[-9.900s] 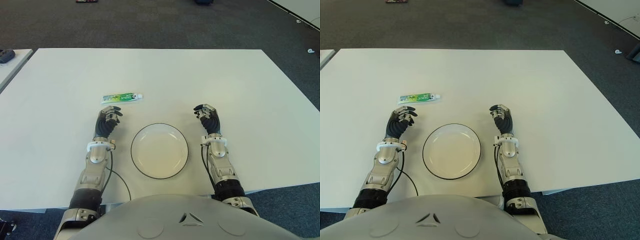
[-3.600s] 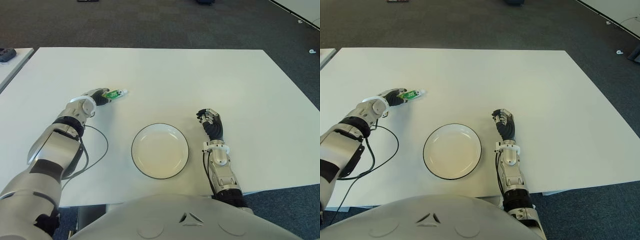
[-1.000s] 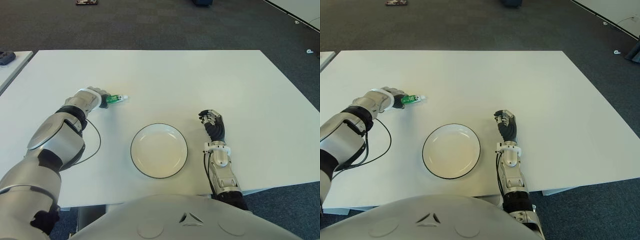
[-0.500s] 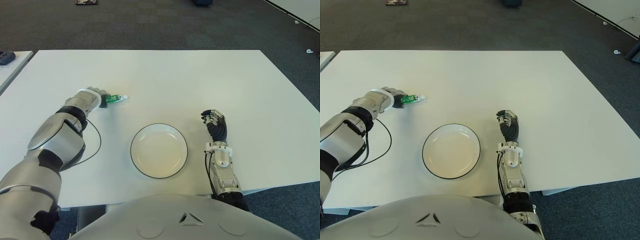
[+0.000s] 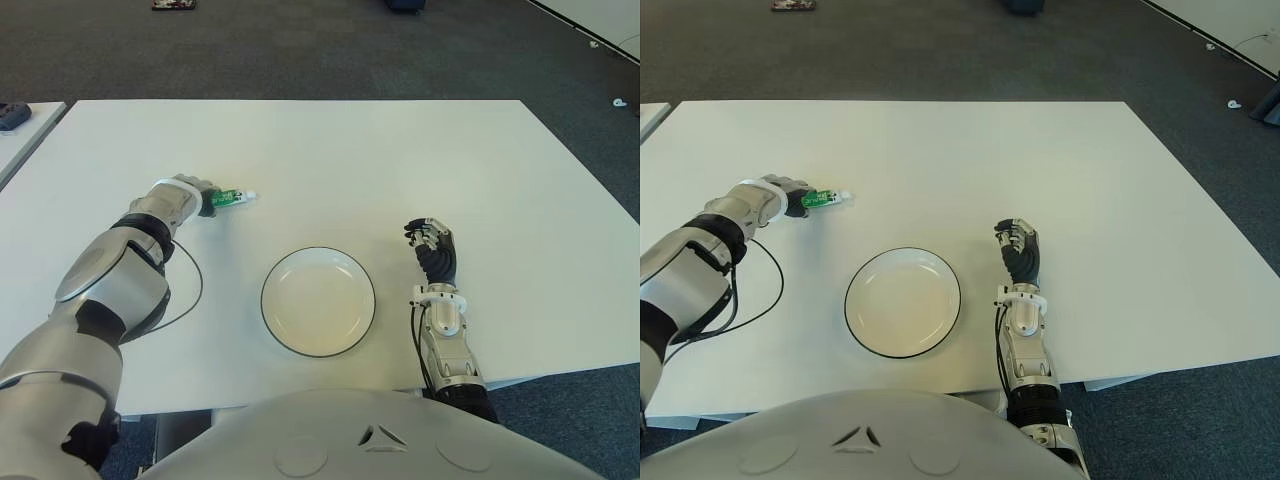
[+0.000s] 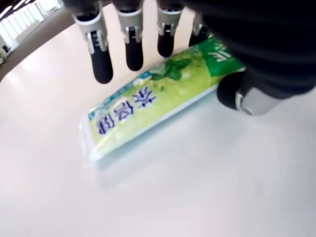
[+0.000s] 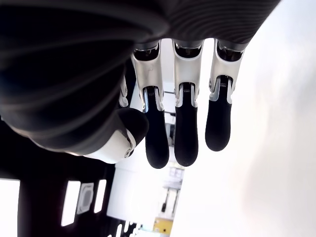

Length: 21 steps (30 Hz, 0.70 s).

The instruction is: Put the toothpaste on the table into the plate.

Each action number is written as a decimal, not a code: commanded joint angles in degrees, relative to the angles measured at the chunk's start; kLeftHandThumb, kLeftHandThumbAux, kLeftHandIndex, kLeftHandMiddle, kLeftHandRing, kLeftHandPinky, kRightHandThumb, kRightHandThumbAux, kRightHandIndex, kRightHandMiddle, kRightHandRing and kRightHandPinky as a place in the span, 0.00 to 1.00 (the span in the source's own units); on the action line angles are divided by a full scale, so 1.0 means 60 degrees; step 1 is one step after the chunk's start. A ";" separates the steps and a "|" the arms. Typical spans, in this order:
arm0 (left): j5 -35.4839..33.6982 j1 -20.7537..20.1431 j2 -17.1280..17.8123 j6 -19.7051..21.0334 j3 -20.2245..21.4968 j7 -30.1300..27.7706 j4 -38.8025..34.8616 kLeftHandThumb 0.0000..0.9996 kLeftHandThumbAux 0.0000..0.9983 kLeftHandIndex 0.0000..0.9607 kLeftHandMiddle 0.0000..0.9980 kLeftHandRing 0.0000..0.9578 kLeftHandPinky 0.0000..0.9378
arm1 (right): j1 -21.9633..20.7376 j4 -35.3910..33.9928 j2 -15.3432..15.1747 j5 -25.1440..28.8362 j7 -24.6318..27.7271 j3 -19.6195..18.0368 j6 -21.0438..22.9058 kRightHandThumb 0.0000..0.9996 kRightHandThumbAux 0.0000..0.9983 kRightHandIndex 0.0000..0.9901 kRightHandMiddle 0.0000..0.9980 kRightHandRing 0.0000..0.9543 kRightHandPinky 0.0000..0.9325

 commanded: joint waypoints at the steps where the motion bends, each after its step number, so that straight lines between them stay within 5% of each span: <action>1: -0.0212 0.0937 -0.0268 -0.0128 0.0149 -0.0360 0.0323 0.59 0.46 0.03 0.08 0.13 0.24 | -0.0088 0.0131 -0.0029 -0.0069 -0.0049 -0.0036 -0.0114 0.71 0.73 0.43 0.48 0.49 0.51; 9: -0.0614 0.1113 -0.0296 -0.0027 0.0592 0.0290 0.0238 0.59 0.55 0.07 0.09 0.13 0.24 | -0.0098 0.0116 -0.0018 -0.0060 -0.0044 -0.0065 -0.0110 0.71 0.73 0.43 0.48 0.50 0.51; 11: -0.0689 0.1161 -0.0287 -0.0058 0.0688 0.0589 0.0219 0.61 0.57 0.21 0.14 0.17 0.28 | -0.0094 0.0100 -0.0010 -0.0061 -0.0051 -0.0073 -0.0091 0.71 0.73 0.43 0.48 0.50 0.51; 13: -0.0792 0.1223 -0.0284 -0.0126 0.0810 0.0885 0.0199 0.67 0.65 0.35 0.27 0.29 0.37 | -0.0093 0.0092 -0.0002 -0.0063 -0.0061 -0.0079 -0.0076 0.71 0.73 0.43 0.48 0.49 0.51; 18: -0.1025 0.1325 -0.0305 -0.0291 0.1106 0.1413 0.0167 0.81 0.67 0.40 0.49 0.61 0.65 | -0.0093 0.0092 0.0015 -0.0070 -0.0104 -0.0100 -0.0085 0.71 0.73 0.43 0.48 0.50 0.52; 21: -0.1188 0.1352 -0.0342 -0.0309 0.1295 0.1595 0.0163 0.83 0.67 0.41 0.54 0.69 0.73 | -0.0093 0.0097 0.0017 -0.0065 -0.0122 -0.0106 -0.0109 0.71 0.73 0.43 0.48 0.50 0.52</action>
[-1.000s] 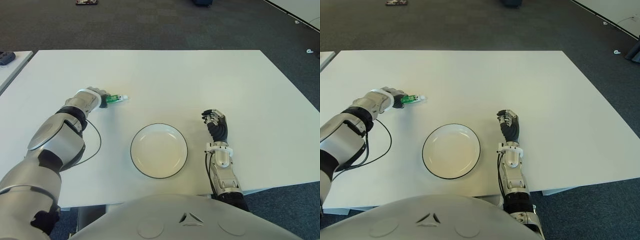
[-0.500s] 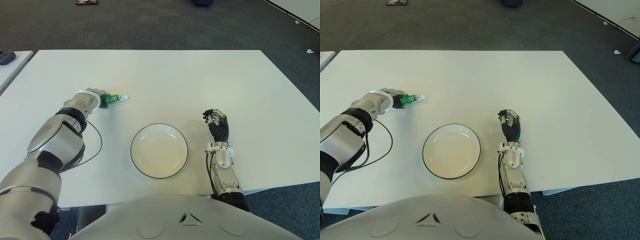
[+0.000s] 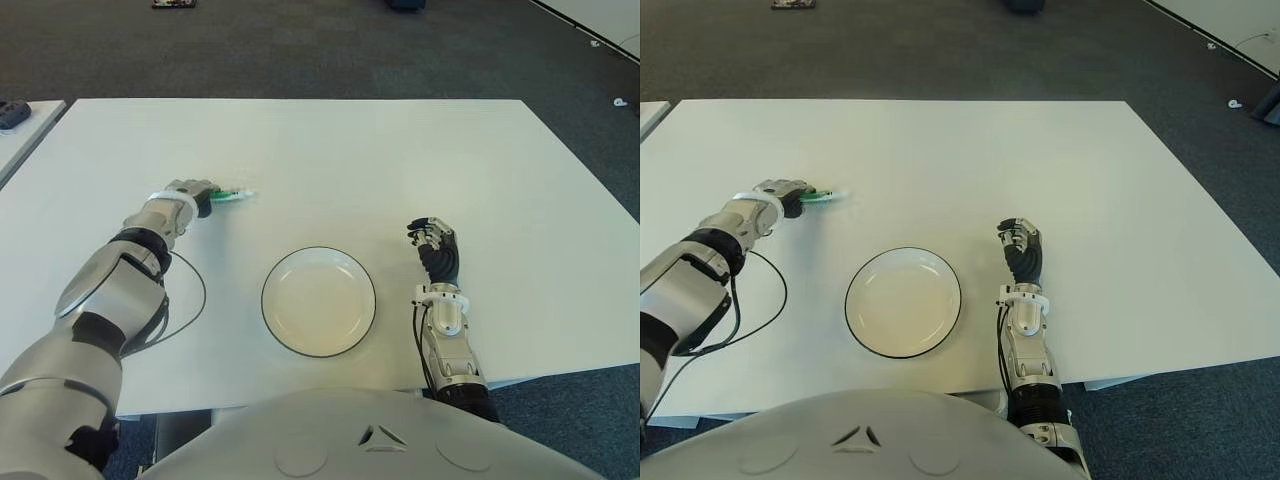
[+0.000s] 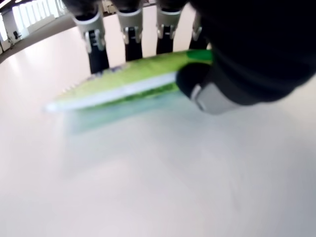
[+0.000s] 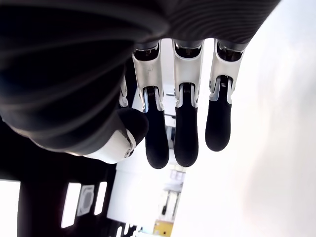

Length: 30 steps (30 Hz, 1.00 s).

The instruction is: Put the toothpaste on the table into the plate.

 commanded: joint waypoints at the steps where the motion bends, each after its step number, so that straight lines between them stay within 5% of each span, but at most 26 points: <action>1: -0.0211 0.0712 -0.0337 -0.0202 0.0154 -0.0113 0.0213 0.84 0.67 0.42 0.55 0.72 0.76 | -0.0065 0.0067 0.0029 -0.0038 -0.0056 -0.0023 -0.0060 0.71 0.73 0.43 0.48 0.50 0.52; 30: -0.0832 0.0713 -0.0430 -0.0069 0.0854 0.0098 0.0219 0.85 0.67 0.44 0.59 0.82 0.82 | -0.0090 0.0127 -0.0084 0.0010 -0.0002 -0.0053 -0.0288 0.71 0.73 0.43 0.48 0.50 0.51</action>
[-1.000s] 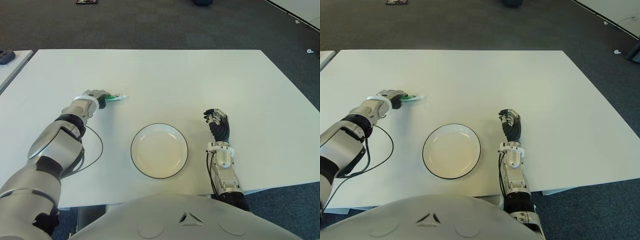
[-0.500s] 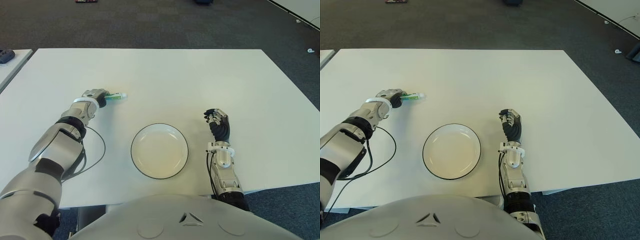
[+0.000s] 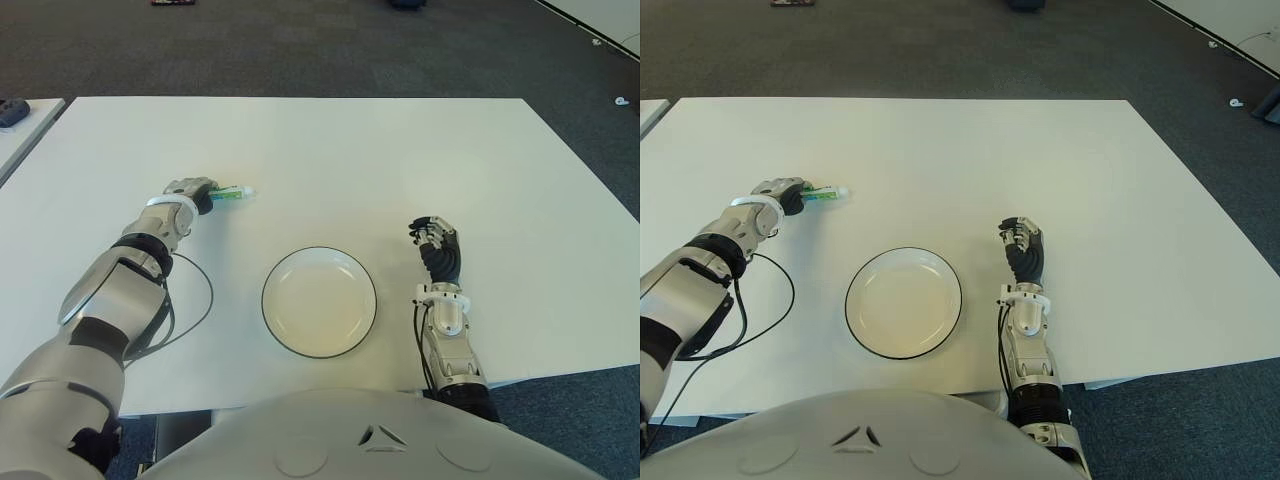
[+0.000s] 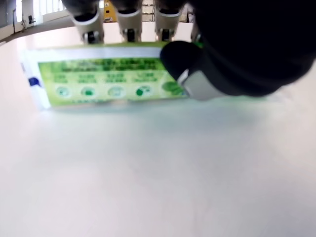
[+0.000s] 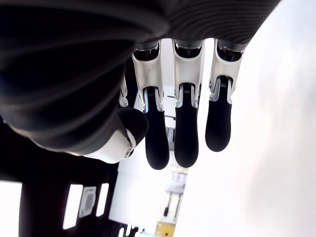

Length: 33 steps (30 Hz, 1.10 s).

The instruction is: Put the toothpaste on the table into the plate.

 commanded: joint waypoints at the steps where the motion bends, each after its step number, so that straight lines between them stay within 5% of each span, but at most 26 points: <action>1: -0.0001 0.0535 -0.0264 -0.0064 -0.0013 -0.0220 0.0212 0.85 0.67 0.44 0.59 0.82 0.82 | -0.0077 0.0129 -0.0031 -0.0022 0.0034 -0.0023 -0.0094 0.71 0.73 0.43 0.48 0.50 0.51; 16: -0.0133 0.0522 -0.0224 -0.0177 0.0108 -0.0093 0.0190 0.85 0.67 0.44 0.58 0.82 0.82 | -0.0140 0.0225 -0.0054 0.0016 0.0040 -0.0029 -0.0129 0.71 0.73 0.43 0.49 0.50 0.52; 33: -0.1003 0.0215 -0.0138 -0.0924 0.1170 0.0056 0.0037 0.85 0.67 0.44 0.57 0.84 0.83 | -0.0257 0.0434 -0.0055 0.0041 0.0056 -0.0036 -0.0265 0.71 0.73 0.43 0.48 0.49 0.51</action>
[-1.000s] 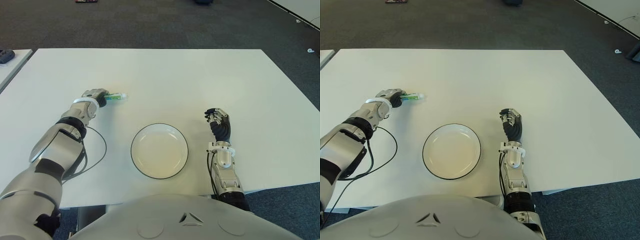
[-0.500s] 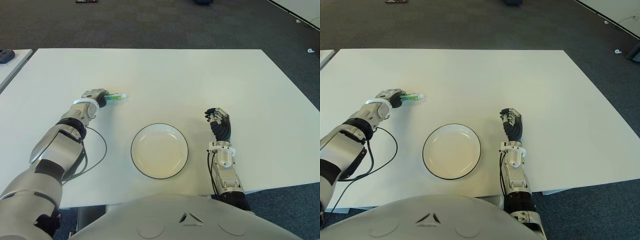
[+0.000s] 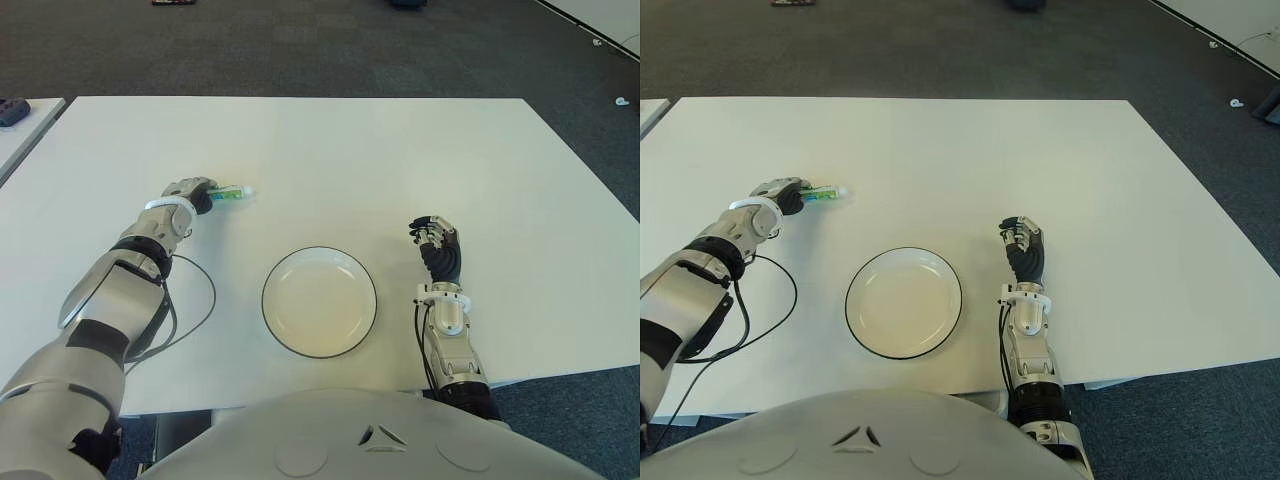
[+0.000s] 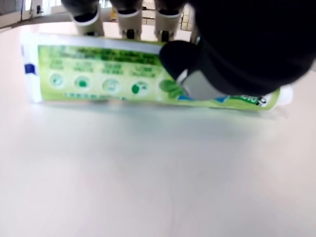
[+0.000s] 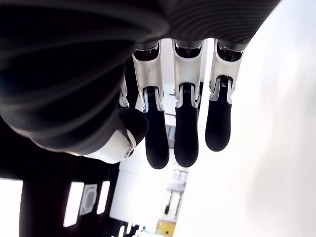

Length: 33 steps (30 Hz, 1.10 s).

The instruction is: Put the toothpaste on the table into the plate.

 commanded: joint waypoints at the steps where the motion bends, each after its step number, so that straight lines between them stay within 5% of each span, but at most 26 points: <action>1: -0.0303 0.0070 -0.0110 -0.0402 0.0316 -0.0097 0.0015 0.85 0.67 0.44 0.57 0.84 0.83 | -0.0150 0.0189 0.0010 0.0015 0.0019 -0.0022 -0.0147 0.71 0.73 0.43 0.48 0.49 0.51; 33: -0.0959 0.0171 0.0393 -0.2395 0.1163 -0.0660 -0.1588 0.85 0.67 0.44 0.56 0.85 0.82 | -0.0400 0.0414 0.0065 0.0013 0.0082 0.0068 -0.0185 0.71 0.73 0.43 0.47 0.49 0.50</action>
